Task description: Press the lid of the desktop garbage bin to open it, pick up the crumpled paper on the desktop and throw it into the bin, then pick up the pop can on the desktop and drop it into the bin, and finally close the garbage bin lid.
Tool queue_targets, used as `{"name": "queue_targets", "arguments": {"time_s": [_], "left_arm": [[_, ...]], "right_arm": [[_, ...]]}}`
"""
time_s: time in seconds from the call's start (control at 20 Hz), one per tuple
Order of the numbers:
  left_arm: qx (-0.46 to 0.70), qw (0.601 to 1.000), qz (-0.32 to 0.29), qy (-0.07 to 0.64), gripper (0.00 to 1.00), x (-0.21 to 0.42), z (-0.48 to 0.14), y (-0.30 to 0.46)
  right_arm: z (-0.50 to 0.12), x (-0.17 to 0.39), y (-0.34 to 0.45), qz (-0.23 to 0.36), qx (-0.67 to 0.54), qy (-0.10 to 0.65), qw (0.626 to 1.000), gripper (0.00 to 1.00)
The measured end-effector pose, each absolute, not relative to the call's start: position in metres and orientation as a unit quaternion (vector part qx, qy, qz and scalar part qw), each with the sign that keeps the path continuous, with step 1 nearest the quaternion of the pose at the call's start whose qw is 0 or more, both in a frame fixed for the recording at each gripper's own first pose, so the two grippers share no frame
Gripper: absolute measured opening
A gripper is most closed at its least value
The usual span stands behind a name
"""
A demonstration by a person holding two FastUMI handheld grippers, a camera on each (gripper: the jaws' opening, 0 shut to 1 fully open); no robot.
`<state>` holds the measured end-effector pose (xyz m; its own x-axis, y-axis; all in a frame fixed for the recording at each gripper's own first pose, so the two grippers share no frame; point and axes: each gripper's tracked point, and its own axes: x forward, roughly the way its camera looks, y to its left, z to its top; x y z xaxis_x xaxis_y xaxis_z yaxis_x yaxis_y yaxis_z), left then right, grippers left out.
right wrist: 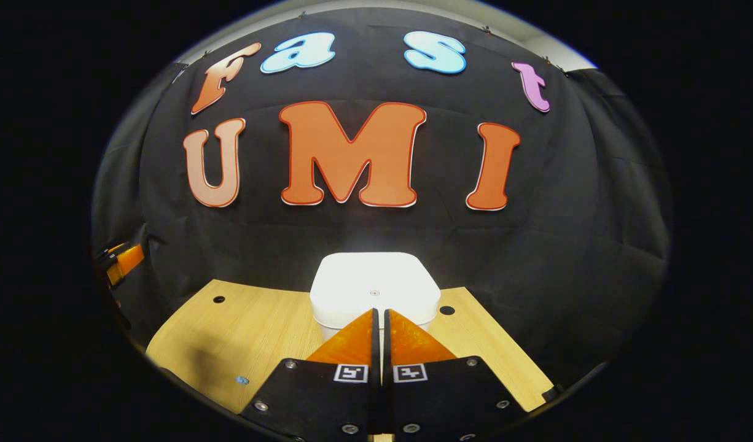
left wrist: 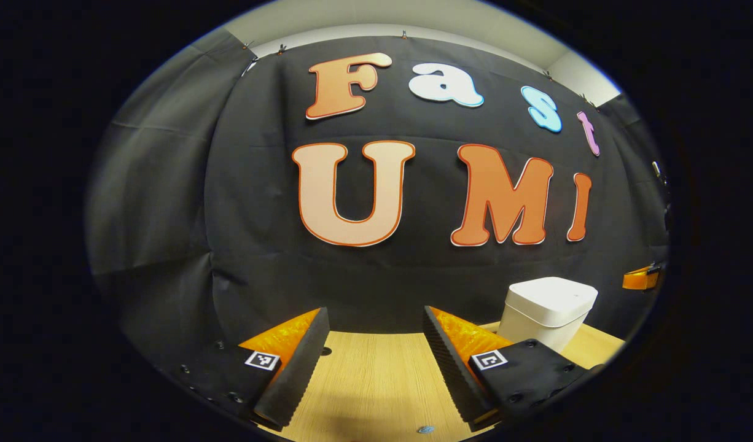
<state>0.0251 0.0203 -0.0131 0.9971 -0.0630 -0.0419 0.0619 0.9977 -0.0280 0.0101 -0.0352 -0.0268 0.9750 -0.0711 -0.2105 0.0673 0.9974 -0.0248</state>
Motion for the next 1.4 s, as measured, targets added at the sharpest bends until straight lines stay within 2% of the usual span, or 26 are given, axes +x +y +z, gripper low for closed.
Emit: {"name": "queue_targets", "arguments": {"time_s": [0.35, 0.65, 0.9, 1.15, 1.4], "left_arm": [[-0.012, 0.999, -0.029, 0.026, 0.96, 0.027, -0.019, 0.028], [-0.005, 1.0, -0.016, 0.026, 0.97, 0.027, -0.02, 0.04], [-0.005, 0.999, -0.007, 0.032, 0.98, 0.024, -0.024, 0.048], [-0.003, 0.999, 0.002, 0.037, 0.97, 0.022, -0.028, 0.056], [-0.006, 0.999, -0.001, 0.045, 0.96, 0.024, -0.035, 0.053]], "right_arm": [[-0.016, 0.058, -0.034, 0.002, -0.031, 0.178, 0.984, 0.0], [-0.042, 0.109, -0.041, 0.015, -0.027, 0.257, 0.966, 0.01], [-0.058, 0.134, -0.037, 0.027, -0.04, 0.296, 0.954, 0.0], [-0.078, 0.135, -0.034, 0.031, -0.053, 0.332, 0.941, 0.01], [-0.081, 0.14, -0.035, 0.031, -0.012, 0.326, 0.945, 0.01]]}}
